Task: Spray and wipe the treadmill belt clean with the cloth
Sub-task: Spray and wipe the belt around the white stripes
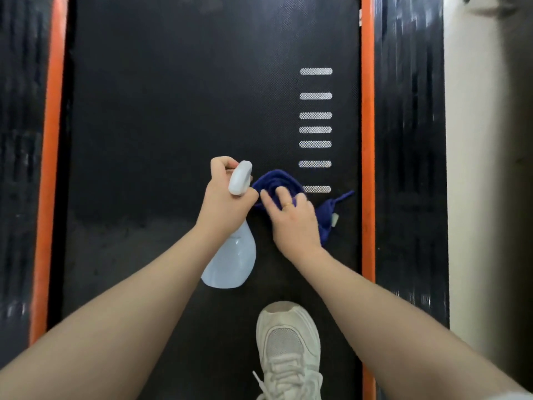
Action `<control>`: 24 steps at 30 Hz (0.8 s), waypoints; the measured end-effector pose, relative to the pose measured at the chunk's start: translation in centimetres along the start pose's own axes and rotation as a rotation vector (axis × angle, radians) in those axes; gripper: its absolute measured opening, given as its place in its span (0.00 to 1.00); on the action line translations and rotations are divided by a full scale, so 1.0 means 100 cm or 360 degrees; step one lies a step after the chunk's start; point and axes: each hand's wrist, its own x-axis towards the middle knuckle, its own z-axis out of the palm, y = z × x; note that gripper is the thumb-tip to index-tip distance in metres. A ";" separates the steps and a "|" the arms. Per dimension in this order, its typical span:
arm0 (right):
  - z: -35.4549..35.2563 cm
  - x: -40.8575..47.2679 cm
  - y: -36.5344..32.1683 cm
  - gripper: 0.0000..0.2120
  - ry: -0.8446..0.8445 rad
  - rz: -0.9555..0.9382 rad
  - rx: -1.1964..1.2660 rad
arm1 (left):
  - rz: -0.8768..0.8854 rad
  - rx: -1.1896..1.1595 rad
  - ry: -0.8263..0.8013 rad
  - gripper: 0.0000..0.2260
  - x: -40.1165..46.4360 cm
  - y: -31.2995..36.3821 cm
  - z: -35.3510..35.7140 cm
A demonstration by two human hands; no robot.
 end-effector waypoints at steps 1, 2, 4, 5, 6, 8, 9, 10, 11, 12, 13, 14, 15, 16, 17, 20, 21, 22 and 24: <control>-0.001 -0.001 0.000 0.24 -0.0051 -0.0197 -0.0008 | -0.0015 0.0007 0.0020 0.16 -0.001 -0.002 -0.002; -0.001 0.004 0.006 0.23 -0.0066 -0.0330 -0.0045 | -0.0030 0.0012 0.0046 0.16 -0.002 -0.004 -0.004; -0.001 0.025 0.023 0.22 -0.0003 -0.0226 -0.0118 | -0.0066 0.0014 0.0101 0.15 -0.006 -0.008 -0.011; -0.001 0.036 0.028 0.23 0.0041 -0.0013 -0.0121 | -0.0072 0.0021 0.0110 0.15 -0.007 -0.010 -0.016; -0.001 0.045 0.029 0.24 0.0042 0.0236 -0.0084 | -0.0076 0.0035 0.0109 0.15 -0.009 -0.014 -0.020; 0.000 0.050 0.013 0.26 -0.0046 0.0554 0.0031 | -0.0093 0.0080 0.0110 0.15 -0.014 -0.019 -0.029; 0.002 0.046 0.002 0.27 -0.0061 0.0546 0.0050 | -0.0095 0.0104 0.0121 0.15 -0.016 -0.022 -0.034; 0.002 0.039 -0.011 0.27 -0.0064 0.0427 0.0062 | -0.0096 0.0124 0.0136 0.15 -0.017 -0.024 -0.038; 0.000 0.030 -0.025 0.27 -0.0089 0.0212 0.0098 | -0.0106 0.0137 0.0154 0.15 -0.018 -0.028 -0.044; 0.001 0.018 -0.036 0.28 -0.0133 -0.0076 0.0157 | -0.0114 0.0145 0.0172 0.15 -0.019 -0.030 -0.049; 0.001 0.005 -0.047 0.28 -0.0209 -0.0405 0.0202 | -0.0109 0.0156 0.0186 0.15 -0.019 -0.033 -0.055; 0.001 -0.004 -0.054 0.28 -0.0301 -0.0728 0.0193 | -0.0093 0.0173 0.0196 0.15 -0.019 -0.035 -0.060; -0.001 -0.004 -0.056 0.26 -0.0382 -0.0970 0.0159 | -0.0070 0.0187 0.0198 0.15 -0.019 -0.038 -0.066; 0.001 0.001 -0.054 0.23 -0.0400 -0.1073 0.0109 | -0.0048 0.0200 0.0190 0.15 -0.019 -0.041 -0.071; 0.003 0.010 -0.053 0.21 -0.0345 -0.1010 0.0056 | -0.0029 0.0212 0.0176 0.15 -0.020 -0.044 -0.077; -0.001 0.046 -0.046 0.22 -0.0212 -0.0115 -0.0035 | 0.0000 0.0247 0.0098 0.15 -0.022 -0.054 -0.095; -0.006 0.056 -0.046 0.25 -0.0309 0.0212 -0.0084 | 0.0008 0.0255 0.0070 0.15 -0.021 -0.057 -0.101; -0.008 0.058 -0.048 0.27 -0.0460 0.0411 -0.0114 | 0.0011 0.0260 0.0051 0.15 -0.020 -0.060 -0.106; -0.015 0.054 -0.060 0.29 -0.0652 0.0484 -0.0127 | 0.0023 0.0247 0.0050 0.15 -0.018 -0.061 -0.115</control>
